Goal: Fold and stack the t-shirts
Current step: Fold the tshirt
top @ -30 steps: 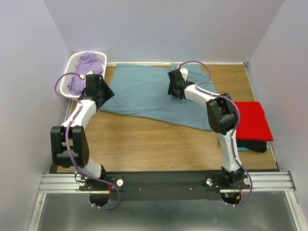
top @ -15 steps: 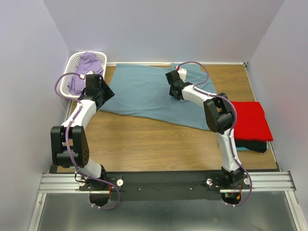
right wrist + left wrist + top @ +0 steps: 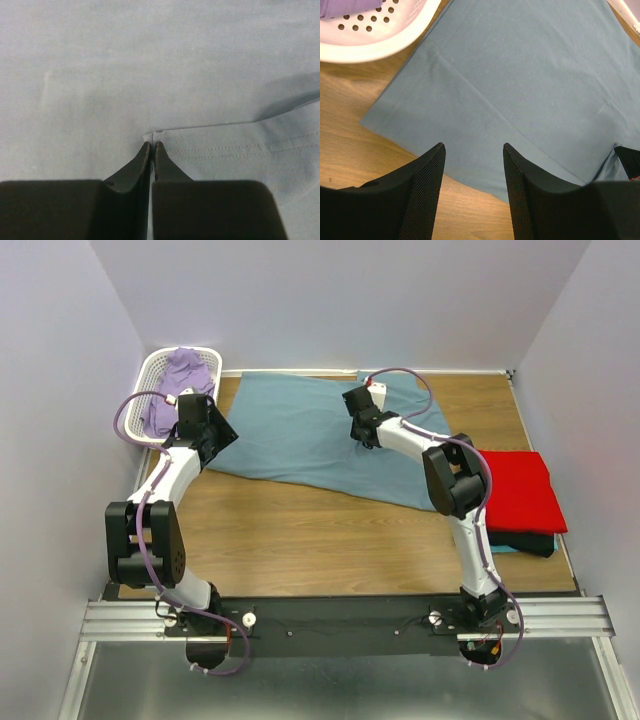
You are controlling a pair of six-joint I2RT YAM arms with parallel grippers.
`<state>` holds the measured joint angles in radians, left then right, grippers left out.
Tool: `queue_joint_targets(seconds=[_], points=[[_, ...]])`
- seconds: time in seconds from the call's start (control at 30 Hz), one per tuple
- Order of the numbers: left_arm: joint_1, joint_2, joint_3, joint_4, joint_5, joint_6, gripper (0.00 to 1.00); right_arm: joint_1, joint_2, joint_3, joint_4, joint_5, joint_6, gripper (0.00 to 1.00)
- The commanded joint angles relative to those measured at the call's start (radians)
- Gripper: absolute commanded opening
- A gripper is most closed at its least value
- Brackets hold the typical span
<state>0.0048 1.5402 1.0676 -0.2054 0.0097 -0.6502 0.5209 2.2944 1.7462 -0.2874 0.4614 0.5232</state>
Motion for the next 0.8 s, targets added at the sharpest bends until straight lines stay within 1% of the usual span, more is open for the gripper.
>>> queue_joint_targets(seconds=[0.0,0.53,0.6,0.63,0.67,0.7,0.73,0.77], points=[[0.003,0.008,0.008,0.000,0.006,0.021,0.58,0.019,-0.050,-0.025,0.025,0.002,0.000,0.09],[0.001,0.017,-0.005,-0.005,-0.001,0.000,0.58,0.024,-0.099,-0.105,0.117,-0.089,-0.034,0.09],[0.003,0.020,-0.005,-0.005,-0.001,-0.003,0.58,0.022,-0.102,-0.111,0.129,-0.090,-0.035,0.13],[0.003,0.023,-0.005,-0.006,-0.032,-0.008,0.58,0.024,-0.099,-0.109,0.129,-0.093,-0.040,0.18],[0.001,0.026,-0.008,-0.006,-0.036,-0.011,0.59,0.022,-0.098,-0.108,0.129,-0.095,-0.042,0.22],[0.003,0.035,-0.009,-0.008,-0.039,-0.014,0.59,0.022,-0.098,-0.108,0.129,-0.096,-0.045,0.28],[0.004,0.040,-0.012,-0.008,-0.042,-0.025,0.59,0.022,-0.104,-0.111,0.129,-0.099,-0.045,0.39],[0.003,0.046,-0.015,-0.009,-0.048,-0.031,0.60,0.021,-0.110,-0.117,0.128,-0.101,-0.045,0.45]])
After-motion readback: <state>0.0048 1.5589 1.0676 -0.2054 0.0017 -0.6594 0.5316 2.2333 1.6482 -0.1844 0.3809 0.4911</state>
